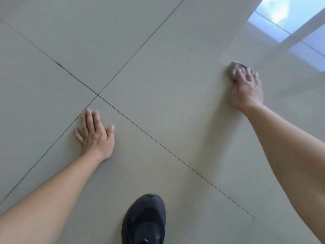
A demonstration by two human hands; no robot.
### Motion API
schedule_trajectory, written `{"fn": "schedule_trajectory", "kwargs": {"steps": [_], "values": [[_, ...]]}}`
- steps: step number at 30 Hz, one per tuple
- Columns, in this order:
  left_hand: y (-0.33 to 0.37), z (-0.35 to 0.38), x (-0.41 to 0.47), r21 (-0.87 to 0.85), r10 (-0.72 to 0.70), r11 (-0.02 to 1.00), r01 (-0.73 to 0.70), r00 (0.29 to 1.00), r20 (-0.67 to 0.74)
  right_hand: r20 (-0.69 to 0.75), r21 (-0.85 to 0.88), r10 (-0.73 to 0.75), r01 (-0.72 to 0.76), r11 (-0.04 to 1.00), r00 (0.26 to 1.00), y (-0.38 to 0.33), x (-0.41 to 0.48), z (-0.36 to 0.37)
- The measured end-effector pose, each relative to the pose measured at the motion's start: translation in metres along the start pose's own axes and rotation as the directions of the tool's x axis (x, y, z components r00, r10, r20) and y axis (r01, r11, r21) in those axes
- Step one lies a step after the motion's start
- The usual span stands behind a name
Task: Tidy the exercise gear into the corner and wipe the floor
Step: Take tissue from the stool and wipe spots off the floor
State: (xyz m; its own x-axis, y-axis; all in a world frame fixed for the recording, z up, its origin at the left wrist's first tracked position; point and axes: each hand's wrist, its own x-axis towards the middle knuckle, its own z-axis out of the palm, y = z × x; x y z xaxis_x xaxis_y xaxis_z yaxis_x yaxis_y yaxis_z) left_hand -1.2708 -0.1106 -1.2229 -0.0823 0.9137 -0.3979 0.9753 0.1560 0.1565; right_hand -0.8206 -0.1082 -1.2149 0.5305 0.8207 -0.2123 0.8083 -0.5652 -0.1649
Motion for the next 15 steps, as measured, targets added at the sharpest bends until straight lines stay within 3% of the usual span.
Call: {"fn": "schedule_trajectory", "kwargs": {"steps": [2,3,5,7,9,10,12,14,15], "values": [[0.015,-0.003,-0.002,-0.001,0.002,1.0,-0.002,0.995,-0.103,0.024,0.058,0.413,-0.414,0.908,0.91,0.051,-0.011,-0.012],[0.027,-0.004,-0.003,0.004,0.019,1.0,-0.019,0.991,-0.135,0.03,0.083,0.519,-0.519,0.85,0.854,0.062,-0.024,-0.01],[0.06,0.001,-0.006,0.008,0.106,0.994,-0.105,0.985,-0.133,-0.003,0.13,0.523,-0.518,0.845,0.852,0.059,-0.051,0.003],[0.104,0.009,-0.007,0.011,0.224,0.974,-0.224,0.969,-0.1,-0.043,0.143,0.337,-0.328,0.934,0.941,0.038,-0.08,0.021],[0.151,0.017,-0.01,0.009,0.34,0.94,-0.34,0.938,-0.07,-0.043,0.139,0.016,-0.01,0.99,0.999,0.008,-0.11,0.035],[0.172,0.019,-0.012,0.011,0.393,0.919,-0.393,0.917,-0.064,-0.016,0.122,-0.176,0.177,0.977,0.984,-0.004,-0.124,0.041],[0.207,0.024,-0.012,0.029,0.473,0.881,-0.472,0.879,-0.065,0.041,0.078,-0.475,0.471,0.878,0.879,-0.007,-0.141,0.045],[0.234,0.027,-0.008,0.054,0.52,0.854,-0.518,0.853,-0.047,0.064,0.038,-0.559,0.558,0.829,0.827,0.027,-0.135,0.038],[0.244,0.029,-0.005,0.074,0.541,0.84,-0.538,0.841,-0.029,0.058,0.02,-0.515,0.515,0.857,0.855,0.053,-0.129,0.035]]}}
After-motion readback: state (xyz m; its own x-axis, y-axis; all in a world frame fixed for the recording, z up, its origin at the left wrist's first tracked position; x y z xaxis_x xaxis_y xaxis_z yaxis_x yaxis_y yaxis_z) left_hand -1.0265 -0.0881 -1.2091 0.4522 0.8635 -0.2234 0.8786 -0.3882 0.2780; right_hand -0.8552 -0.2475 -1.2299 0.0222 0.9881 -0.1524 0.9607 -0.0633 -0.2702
